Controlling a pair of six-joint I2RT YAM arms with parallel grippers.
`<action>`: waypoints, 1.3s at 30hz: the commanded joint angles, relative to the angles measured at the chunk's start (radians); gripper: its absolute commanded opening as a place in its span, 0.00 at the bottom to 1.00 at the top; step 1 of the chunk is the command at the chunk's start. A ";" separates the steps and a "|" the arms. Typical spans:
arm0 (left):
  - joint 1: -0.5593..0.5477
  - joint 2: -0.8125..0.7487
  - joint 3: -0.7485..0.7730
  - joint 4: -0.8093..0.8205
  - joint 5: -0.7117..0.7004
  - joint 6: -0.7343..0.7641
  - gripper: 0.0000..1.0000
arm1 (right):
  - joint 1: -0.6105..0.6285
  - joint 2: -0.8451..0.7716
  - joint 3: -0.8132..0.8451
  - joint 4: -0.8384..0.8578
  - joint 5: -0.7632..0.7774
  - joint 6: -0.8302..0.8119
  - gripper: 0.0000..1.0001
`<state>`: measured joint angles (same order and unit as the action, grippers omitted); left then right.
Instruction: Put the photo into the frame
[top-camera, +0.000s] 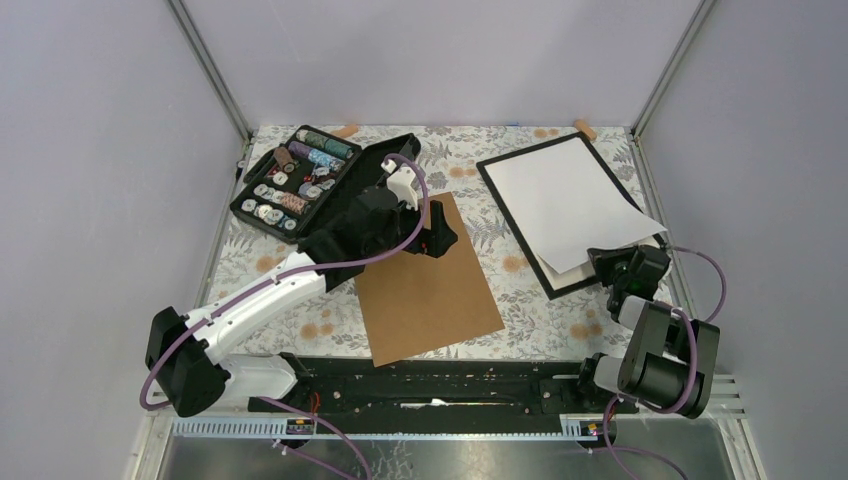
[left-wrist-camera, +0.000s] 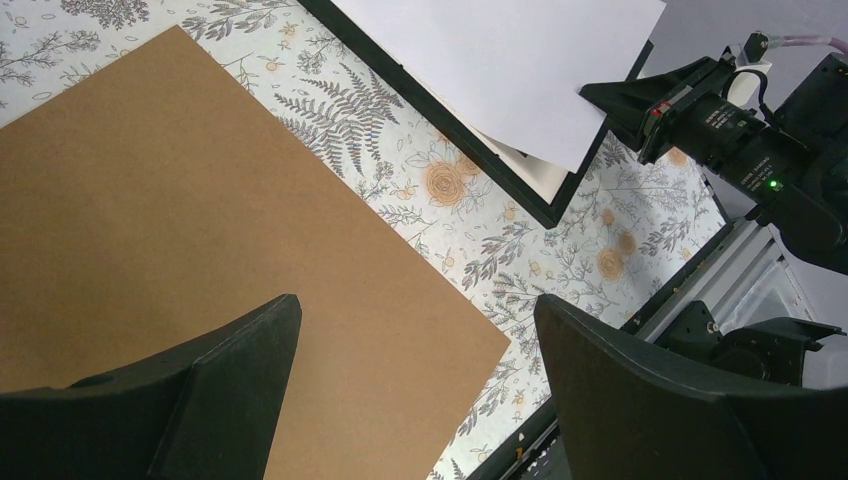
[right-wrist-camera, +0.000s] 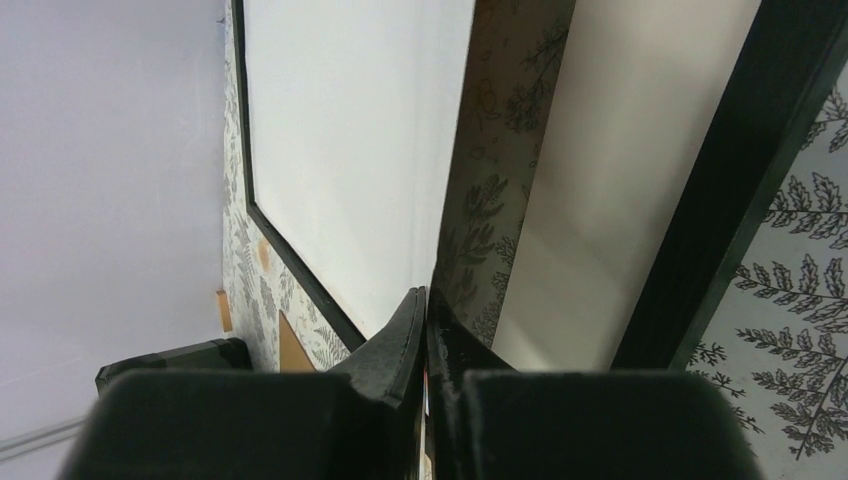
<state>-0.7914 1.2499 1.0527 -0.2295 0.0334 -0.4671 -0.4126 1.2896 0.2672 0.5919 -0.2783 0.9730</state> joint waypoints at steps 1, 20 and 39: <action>-0.001 -0.033 -0.002 0.050 0.001 0.013 0.92 | 0.005 -0.044 0.053 -0.035 0.046 -0.032 0.07; -0.011 -0.054 -0.008 0.049 0.010 0.016 0.92 | 0.007 -0.293 0.364 -0.921 0.231 -0.409 0.85; -0.056 0.012 -0.009 -0.028 0.021 0.018 0.99 | 0.741 0.121 0.469 -0.677 -0.121 -0.382 0.87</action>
<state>-0.8154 1.2377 1.0374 -0.2352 0.0479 -0.4580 0.1883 1.3201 0.7078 -0.1692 -0.3279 0.5594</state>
